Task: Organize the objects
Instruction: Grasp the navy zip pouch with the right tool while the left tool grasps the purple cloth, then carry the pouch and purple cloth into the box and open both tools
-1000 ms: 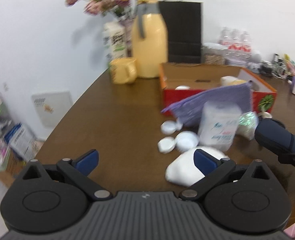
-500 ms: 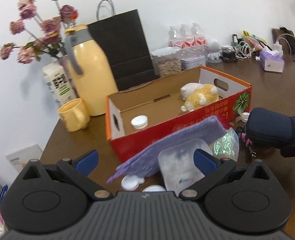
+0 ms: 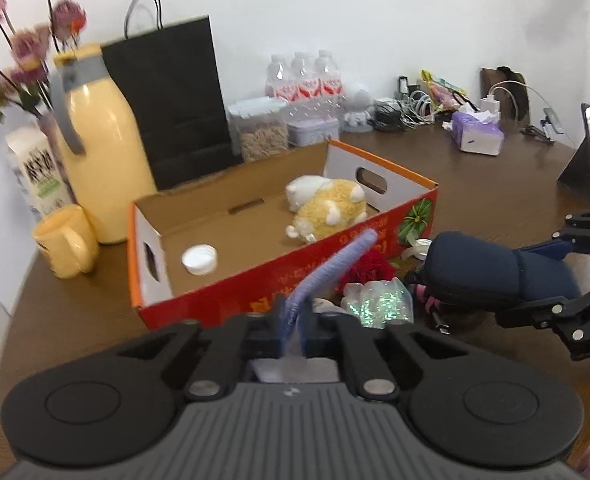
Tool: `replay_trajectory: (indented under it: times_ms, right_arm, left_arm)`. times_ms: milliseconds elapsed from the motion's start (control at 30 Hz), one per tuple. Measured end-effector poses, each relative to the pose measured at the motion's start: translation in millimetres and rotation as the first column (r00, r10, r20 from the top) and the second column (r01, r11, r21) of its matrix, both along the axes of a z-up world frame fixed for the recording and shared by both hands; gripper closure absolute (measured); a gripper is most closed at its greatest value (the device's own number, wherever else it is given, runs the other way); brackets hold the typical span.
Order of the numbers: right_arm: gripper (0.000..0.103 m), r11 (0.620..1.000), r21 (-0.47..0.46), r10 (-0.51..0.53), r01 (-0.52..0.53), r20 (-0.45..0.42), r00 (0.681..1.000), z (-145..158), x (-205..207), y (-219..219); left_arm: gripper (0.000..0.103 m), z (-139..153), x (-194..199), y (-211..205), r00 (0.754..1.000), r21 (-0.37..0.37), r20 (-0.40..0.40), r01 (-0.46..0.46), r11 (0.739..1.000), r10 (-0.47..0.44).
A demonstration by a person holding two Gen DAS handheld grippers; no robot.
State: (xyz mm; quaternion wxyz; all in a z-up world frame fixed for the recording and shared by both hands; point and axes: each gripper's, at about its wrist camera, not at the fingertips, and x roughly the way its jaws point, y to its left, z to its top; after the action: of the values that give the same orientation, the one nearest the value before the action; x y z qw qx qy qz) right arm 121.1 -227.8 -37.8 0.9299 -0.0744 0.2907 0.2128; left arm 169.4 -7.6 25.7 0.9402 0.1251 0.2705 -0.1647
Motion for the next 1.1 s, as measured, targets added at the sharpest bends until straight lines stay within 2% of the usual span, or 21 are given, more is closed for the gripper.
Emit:
replay_trajectory:
  times_ms: [200,300,367,733,1100]
  right_arm:
    - [0.04,1.0,0.007,0.005,-0.005,0.008,1.0,2.2,-1.2,-0.3]
    - [0.04,1.0,0.013,0.005,-0.006,0.017,1.0,4.8,-2.5,0.0]
    - [0.04,1.0,0.017,0.006,-0.006,0.023,1.0,7.3,-2.8,0.5]
    - [0.04,0.999,0.045,0.006,-0.01,0.091,0.996,32.7,3.7,9.1]
    - [0.04,0.999,0.046,0.001,-0.007,0.126,0.992,62.2,44.2,33.2]
  left_arm:
    - [0.1,12.4,-25.9,-1.8,0.991,0.037,0.121,-0.064,0.997,0.059]
    - [0.1,21.8,-34.1,-3.4,0.986,0.063,0.15,-0.088,0.994,0.078]
    - [0.1,28.2,-35.2,-3.4,0.984,0.073,0.152,-0.108,0.991,0.096]
    - [0.1,63.6,-32.3,-2.9,0.972,0.027,0.167,-0.173,0.984,0.167]
    - [0.1,87.4,5.8,-15.9,0.969,-0.027,0.128,-0.212,0.977,0.214]
